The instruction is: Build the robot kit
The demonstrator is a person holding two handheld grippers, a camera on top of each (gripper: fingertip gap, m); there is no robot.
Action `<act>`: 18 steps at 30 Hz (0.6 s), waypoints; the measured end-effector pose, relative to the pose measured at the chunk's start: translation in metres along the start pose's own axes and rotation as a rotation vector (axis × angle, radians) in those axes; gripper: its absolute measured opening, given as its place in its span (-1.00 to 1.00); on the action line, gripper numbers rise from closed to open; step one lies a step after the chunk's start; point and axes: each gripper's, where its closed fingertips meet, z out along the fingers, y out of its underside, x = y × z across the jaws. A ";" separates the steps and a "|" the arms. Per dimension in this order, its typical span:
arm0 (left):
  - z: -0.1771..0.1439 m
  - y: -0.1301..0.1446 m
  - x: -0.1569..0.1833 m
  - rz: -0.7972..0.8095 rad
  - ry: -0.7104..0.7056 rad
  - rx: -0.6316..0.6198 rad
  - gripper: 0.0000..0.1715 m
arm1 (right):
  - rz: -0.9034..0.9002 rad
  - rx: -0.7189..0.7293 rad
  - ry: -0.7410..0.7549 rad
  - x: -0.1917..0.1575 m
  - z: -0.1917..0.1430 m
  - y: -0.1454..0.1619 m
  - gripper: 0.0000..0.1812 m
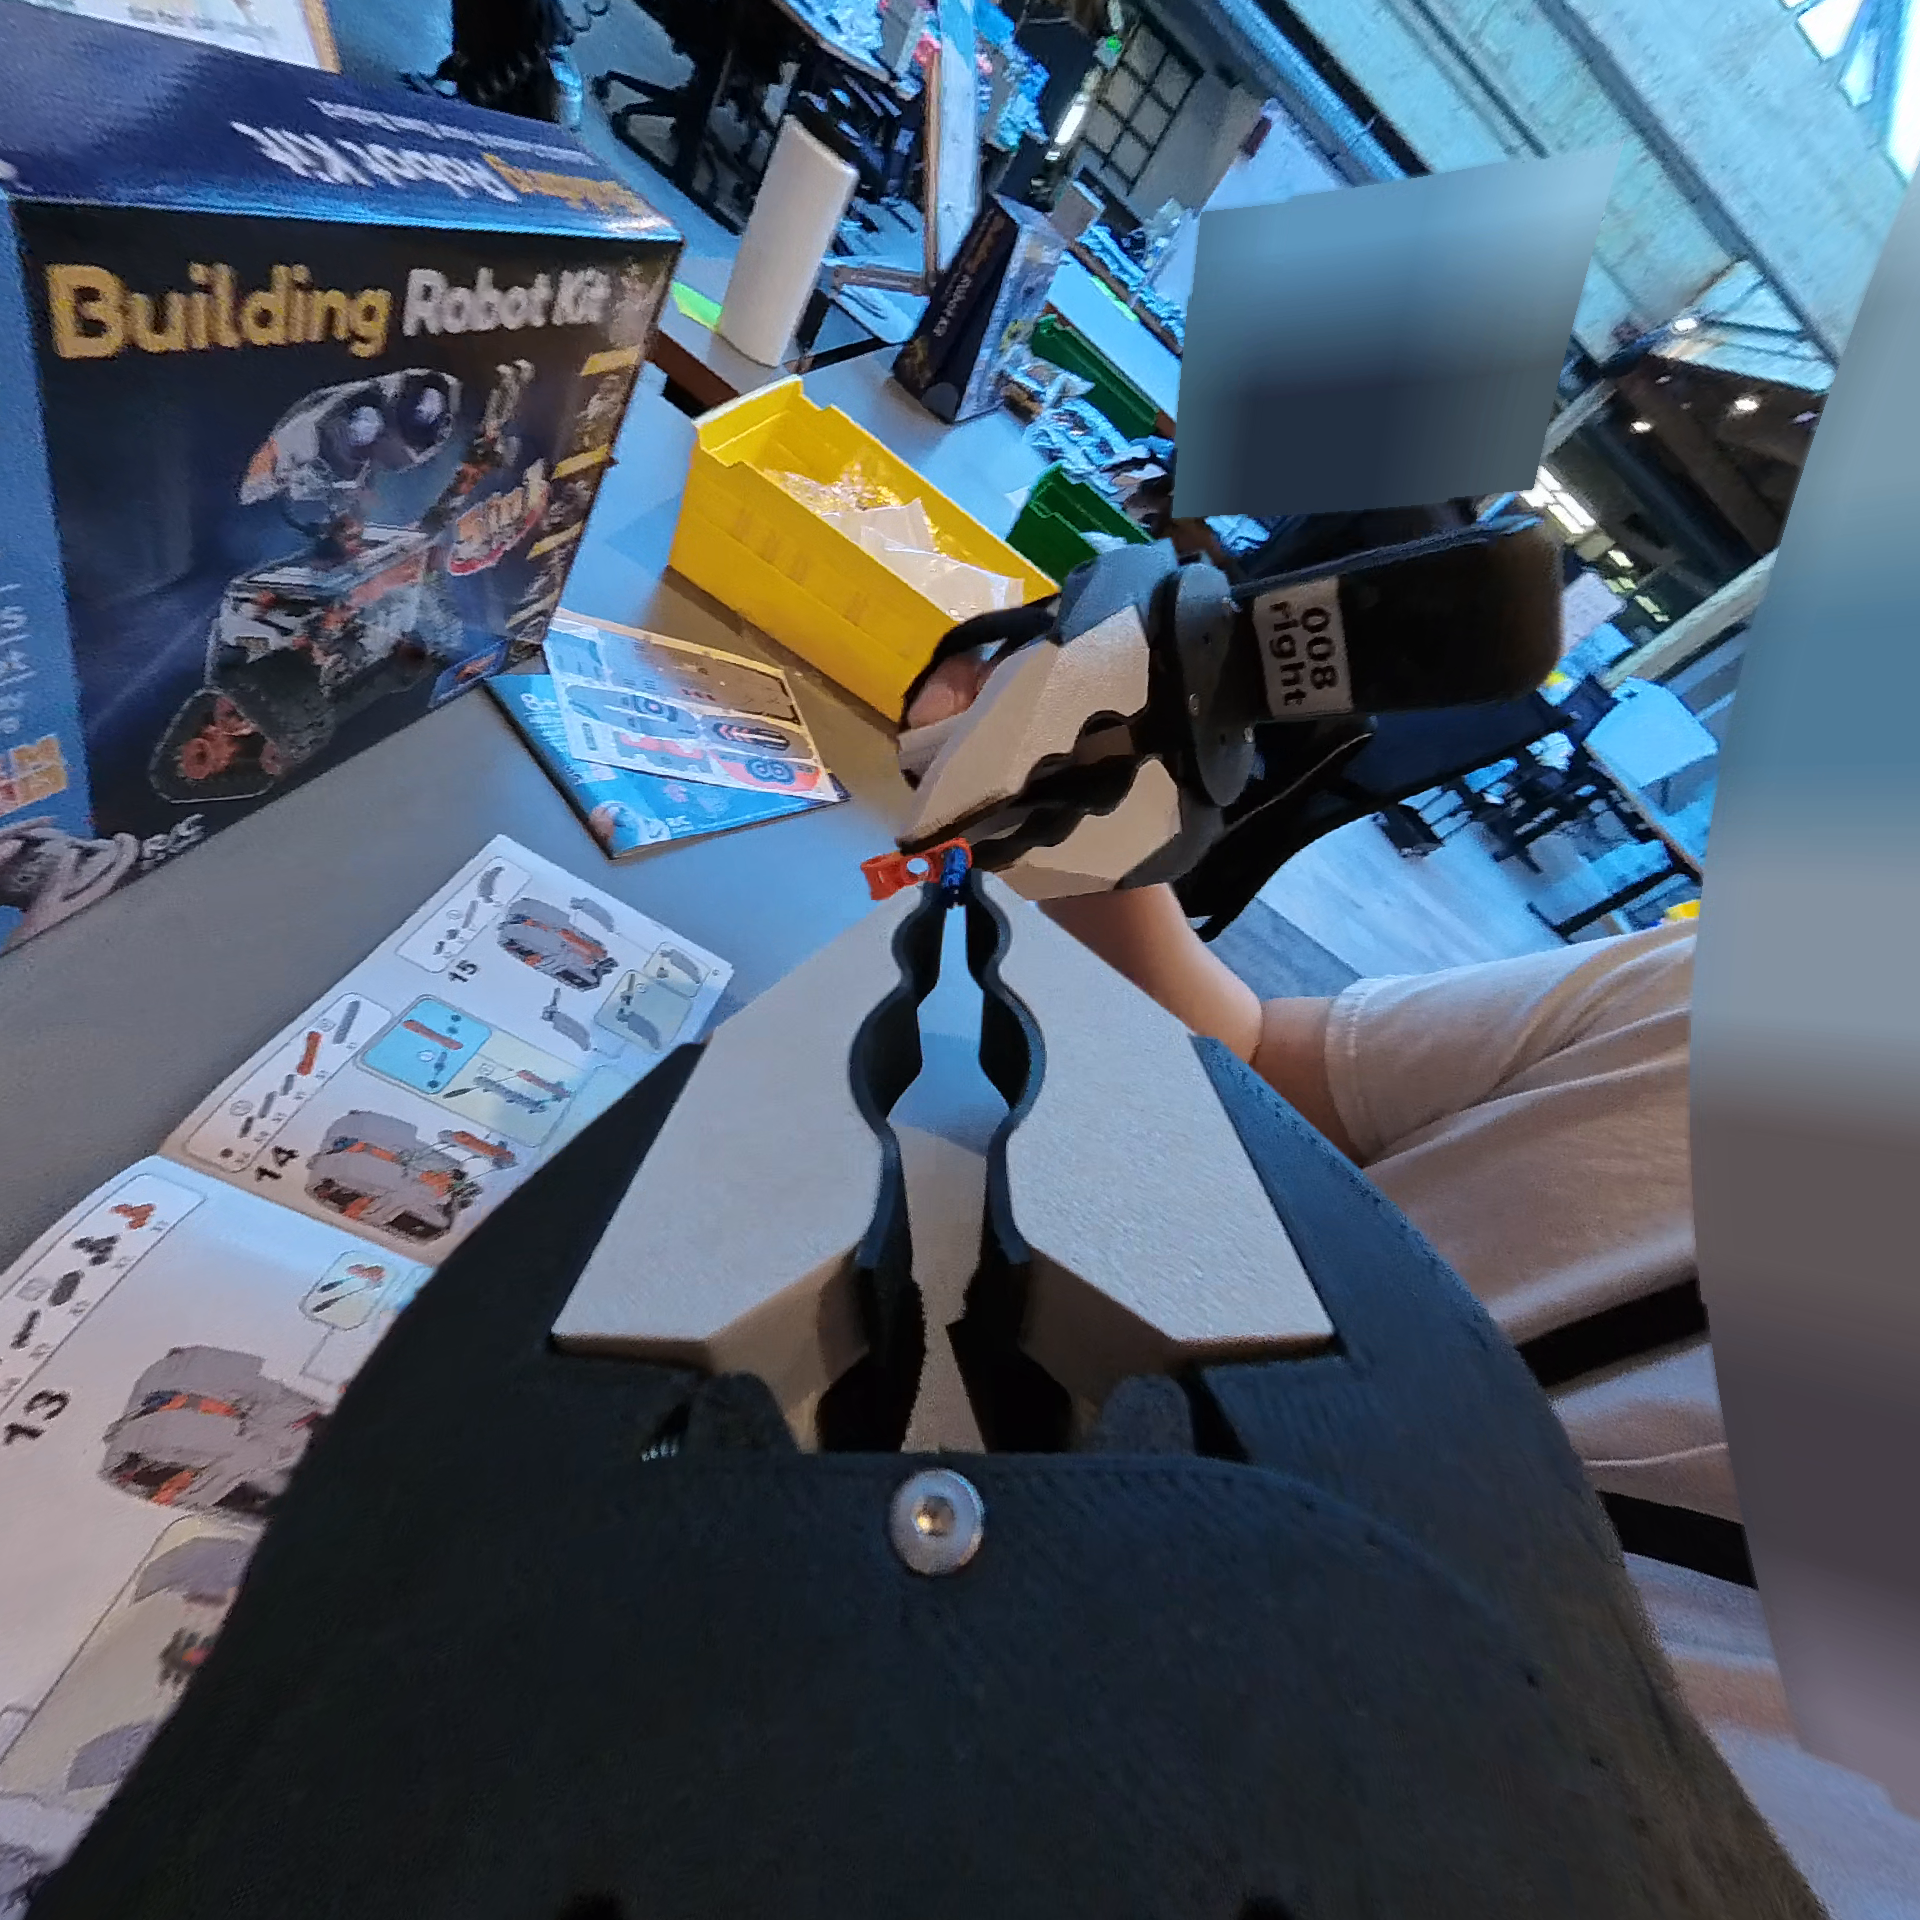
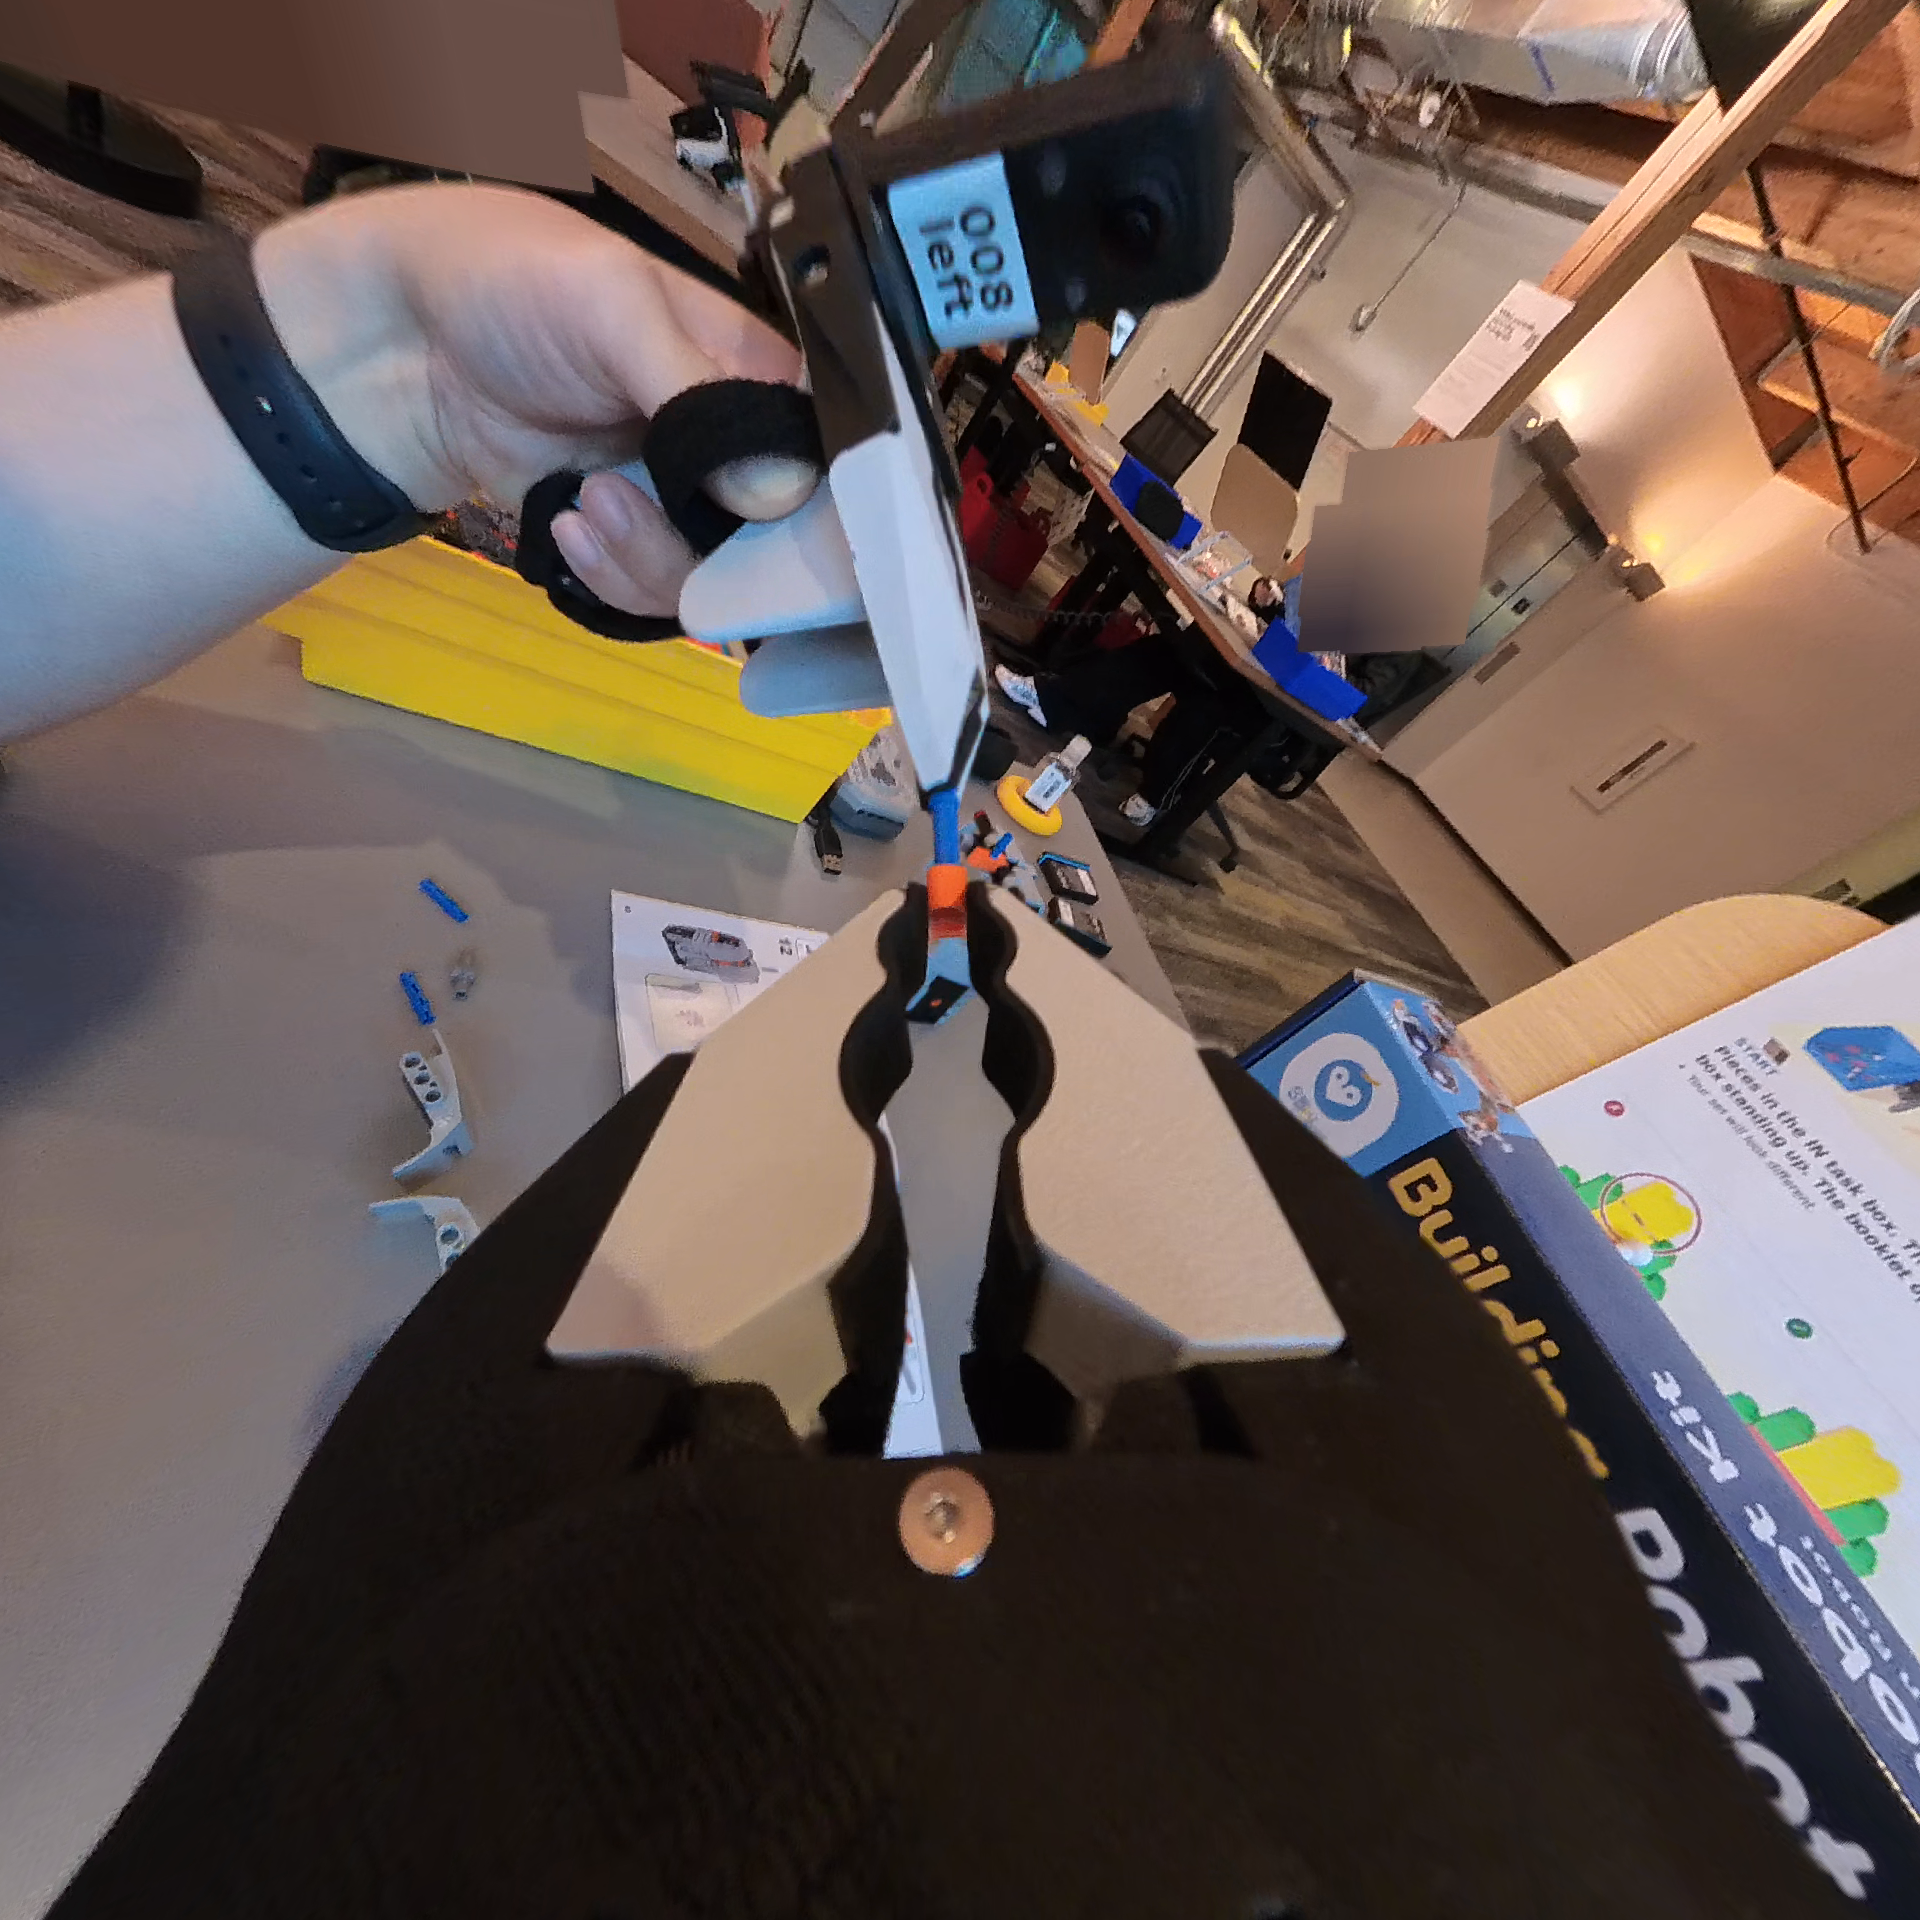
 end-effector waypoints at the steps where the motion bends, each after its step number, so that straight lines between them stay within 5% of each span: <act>1: 0.000 0.000 0.001 -0.004 0.014 0.003 -0.98 | -0.003 0.014 0.005 0.001 -0.001 -0.002 -0.93; 12: 0.004 0.009 -0.019 0.053 -0.189 -0.076 -0.97 | -0.100 -0.103 0.026 -0.002 0.009 0.023 -0.93; 18: 0.006 0.008 -0.024 0.125 -0.339 -0.106 -0.97 | -0.120 0.051 0.095 0.003 0.013 0.026 -0.94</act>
